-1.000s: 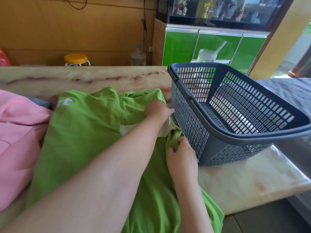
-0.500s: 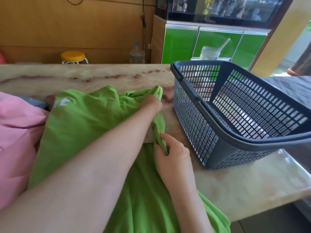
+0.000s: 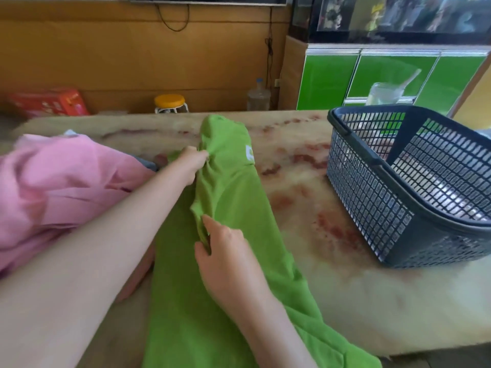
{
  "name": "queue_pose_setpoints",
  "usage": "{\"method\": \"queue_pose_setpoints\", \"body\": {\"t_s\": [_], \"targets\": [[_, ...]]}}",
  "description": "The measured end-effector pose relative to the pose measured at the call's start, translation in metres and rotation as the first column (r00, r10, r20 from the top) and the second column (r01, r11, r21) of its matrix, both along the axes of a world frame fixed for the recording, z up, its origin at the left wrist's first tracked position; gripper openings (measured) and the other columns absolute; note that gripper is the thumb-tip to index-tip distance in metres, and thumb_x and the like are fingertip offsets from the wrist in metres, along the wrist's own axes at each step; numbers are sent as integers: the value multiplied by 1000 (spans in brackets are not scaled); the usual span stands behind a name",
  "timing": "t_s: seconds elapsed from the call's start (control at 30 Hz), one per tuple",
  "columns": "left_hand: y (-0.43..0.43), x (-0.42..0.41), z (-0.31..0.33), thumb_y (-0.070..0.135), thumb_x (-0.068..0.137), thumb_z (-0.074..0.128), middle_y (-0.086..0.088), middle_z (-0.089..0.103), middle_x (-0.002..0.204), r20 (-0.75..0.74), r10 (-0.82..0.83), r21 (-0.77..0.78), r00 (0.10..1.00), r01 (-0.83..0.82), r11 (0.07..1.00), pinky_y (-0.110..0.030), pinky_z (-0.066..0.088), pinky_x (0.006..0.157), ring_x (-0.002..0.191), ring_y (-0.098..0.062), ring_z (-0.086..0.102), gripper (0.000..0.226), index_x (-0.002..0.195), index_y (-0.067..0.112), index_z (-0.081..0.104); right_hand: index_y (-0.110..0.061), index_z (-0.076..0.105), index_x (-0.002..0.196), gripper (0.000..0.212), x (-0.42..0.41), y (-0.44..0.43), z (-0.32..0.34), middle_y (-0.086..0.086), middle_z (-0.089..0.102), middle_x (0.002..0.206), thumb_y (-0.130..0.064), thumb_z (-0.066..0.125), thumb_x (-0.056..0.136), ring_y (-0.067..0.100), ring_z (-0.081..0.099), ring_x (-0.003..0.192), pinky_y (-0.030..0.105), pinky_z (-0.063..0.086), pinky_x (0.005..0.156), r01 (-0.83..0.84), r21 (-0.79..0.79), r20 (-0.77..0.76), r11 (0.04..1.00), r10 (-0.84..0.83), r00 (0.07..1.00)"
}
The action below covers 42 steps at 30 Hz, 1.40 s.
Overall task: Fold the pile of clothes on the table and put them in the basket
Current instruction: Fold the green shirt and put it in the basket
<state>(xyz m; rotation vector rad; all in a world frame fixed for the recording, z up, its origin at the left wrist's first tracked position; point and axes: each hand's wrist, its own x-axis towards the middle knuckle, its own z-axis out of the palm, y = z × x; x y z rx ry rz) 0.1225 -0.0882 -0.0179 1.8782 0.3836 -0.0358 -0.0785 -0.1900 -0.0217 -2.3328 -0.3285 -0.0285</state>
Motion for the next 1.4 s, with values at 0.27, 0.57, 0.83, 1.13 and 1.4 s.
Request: {"method": "queue_pose_setpoints", "body": {"t_s": [0.27, 0.57, 0.83, 1.13, 1.4], "targets": [[43, -15, -15, 24, 83, 70, -4, 67, 98, 38, 18, -103, 999, -14, 995, -25, 47, 70, 81, -18, 61, 29, 107, 9, 63, -5, 30, 141, 50, -4, 49, -11, 16, 60, 114, 1, 38, 92, 36, 59, 100, 39, 46, 79, -108, -209, 3, 972, 111, 994], [42, -6, -31, 12, 93, 47, -17, 53, 129, 164, 158, 287, 974, -200, 937, -30, 38, 89, 116, -31, 50, 36, 129, 7, 49, -10, 28, 145, 59, -2, 48, -21, 13, 58, 119, 1, 42, 88, 34, 57, 103, 40, 47, 85, -142, -157, -45, 977, 136, 990], [40, 8, -21, 33, 83, 66, -7, 59, 119, 82, 153, 26, 985, -155, 988, -26, 44, 83, 108, -24, 56, 47, 121, 6, 58, -7, -18, 147, 81, -7, 51, -26, 11, 55, 118, -14, 44, 94, 30, 57, 103, 36, 43, 81, -164, -231, -135, 959, 135, 982], [37, 33, -32, -2, 87, 56, 2, 44, 115, 175, 305, -33, 936, -304, 952, -12, 29, 69, 105, -19, 46, 49, 133, 13, 46, -14, 15, 151, 61, 5, 47, -28, 12, 55, 125, -13, 40, 95, 31, 55, 111, 36, 44, 88, -186, -237, -190, 954, 142, 972], [56, 37, -38, 7, 84, 65, -5, 48, 133, 191, 182, -2, 965, -185, 983, -26, 43, 86, 112, -23, 52, 57, 136, 19, 43, -17, 25, 148, 58, 7, 44, -34, 12, 61, 114, -17, 44, 93, 29, 57, 107, 33, 47, 89, -147, -101, -183, 984, 127, 975]]}}
